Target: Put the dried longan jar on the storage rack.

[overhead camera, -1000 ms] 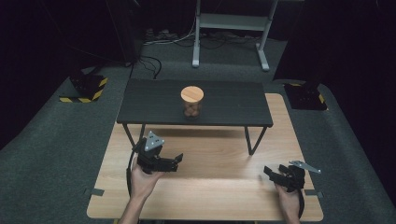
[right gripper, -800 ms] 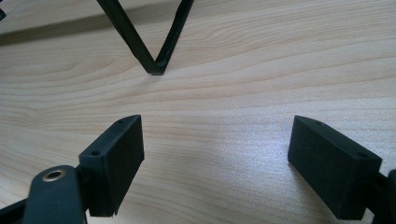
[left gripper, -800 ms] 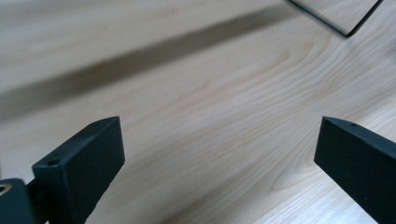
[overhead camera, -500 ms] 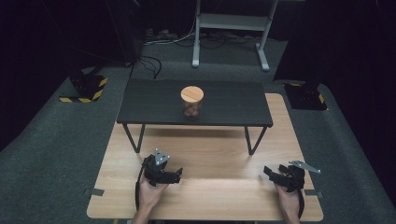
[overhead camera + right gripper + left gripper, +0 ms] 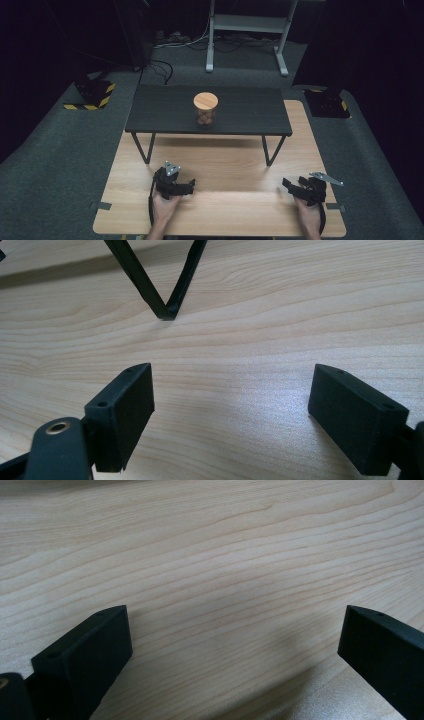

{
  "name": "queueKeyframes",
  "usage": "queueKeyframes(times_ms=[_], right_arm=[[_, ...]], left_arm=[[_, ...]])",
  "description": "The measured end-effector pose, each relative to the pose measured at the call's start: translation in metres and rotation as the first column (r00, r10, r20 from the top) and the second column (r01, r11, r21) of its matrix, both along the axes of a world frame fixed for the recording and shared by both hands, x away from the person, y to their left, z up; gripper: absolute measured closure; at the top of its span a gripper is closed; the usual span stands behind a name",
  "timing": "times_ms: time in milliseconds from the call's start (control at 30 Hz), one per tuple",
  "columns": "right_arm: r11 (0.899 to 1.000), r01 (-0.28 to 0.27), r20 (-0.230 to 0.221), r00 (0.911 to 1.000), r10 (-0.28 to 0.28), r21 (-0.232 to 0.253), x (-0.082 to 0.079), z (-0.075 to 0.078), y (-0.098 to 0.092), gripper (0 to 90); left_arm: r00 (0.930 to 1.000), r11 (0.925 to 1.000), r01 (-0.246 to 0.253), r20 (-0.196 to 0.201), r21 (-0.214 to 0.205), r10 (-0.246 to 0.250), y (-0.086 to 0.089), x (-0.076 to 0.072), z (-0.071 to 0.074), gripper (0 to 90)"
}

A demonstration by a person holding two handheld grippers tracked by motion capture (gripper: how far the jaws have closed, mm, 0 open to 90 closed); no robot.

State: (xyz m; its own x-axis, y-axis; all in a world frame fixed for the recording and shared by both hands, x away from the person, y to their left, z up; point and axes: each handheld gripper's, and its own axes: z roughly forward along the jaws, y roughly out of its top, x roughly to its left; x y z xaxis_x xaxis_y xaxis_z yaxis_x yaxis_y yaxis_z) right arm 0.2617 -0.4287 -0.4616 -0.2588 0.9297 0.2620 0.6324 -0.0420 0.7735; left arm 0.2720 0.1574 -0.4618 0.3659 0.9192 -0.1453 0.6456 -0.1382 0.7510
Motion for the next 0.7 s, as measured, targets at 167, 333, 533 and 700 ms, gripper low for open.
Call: queueKeyframes(times_ms=[167, 333, 533, 700], right_arm=[[1.0, -0.002, 0.002, 1.0, 0.002, 0.003, 0.0, -0.0006, -0.0011, 17.8], [1.0, 0.001, 0.002, 1.0, -0.001, 0.008, -0.0003, -0.0009, -0.0016, 18.0], [1.0, 0.007, 0.001, 1.0, -0.007, 0.016, -0.0005, -0.0012, -0.0023, 18.0], [1.0, 0.006, 0.002, 1.0, -0.006, 0.014, -0.0005, -0.0013, -0.0022, 18.0]], left_arm=[[0.9999, 0.9997, -0.011, -0.002, -0.021, 0.011, 0.0027, -0.0004, -0.0011, 1.5], [0.9999, 0.9998, -0.011, -0.002, -0.017, 0.011, 0.0019, -0.0004, -0.001, 1.4], [1.0, 0.9998, -0.006, -0.002, -0.016, 0.006, 0.0018, -0.0005, -0.001, 1.4], [1.0, 0.9999, -0.002, -0.002, -0.016, 0.002, 0.0018, -0.0003, -0.0009, 1.4]])
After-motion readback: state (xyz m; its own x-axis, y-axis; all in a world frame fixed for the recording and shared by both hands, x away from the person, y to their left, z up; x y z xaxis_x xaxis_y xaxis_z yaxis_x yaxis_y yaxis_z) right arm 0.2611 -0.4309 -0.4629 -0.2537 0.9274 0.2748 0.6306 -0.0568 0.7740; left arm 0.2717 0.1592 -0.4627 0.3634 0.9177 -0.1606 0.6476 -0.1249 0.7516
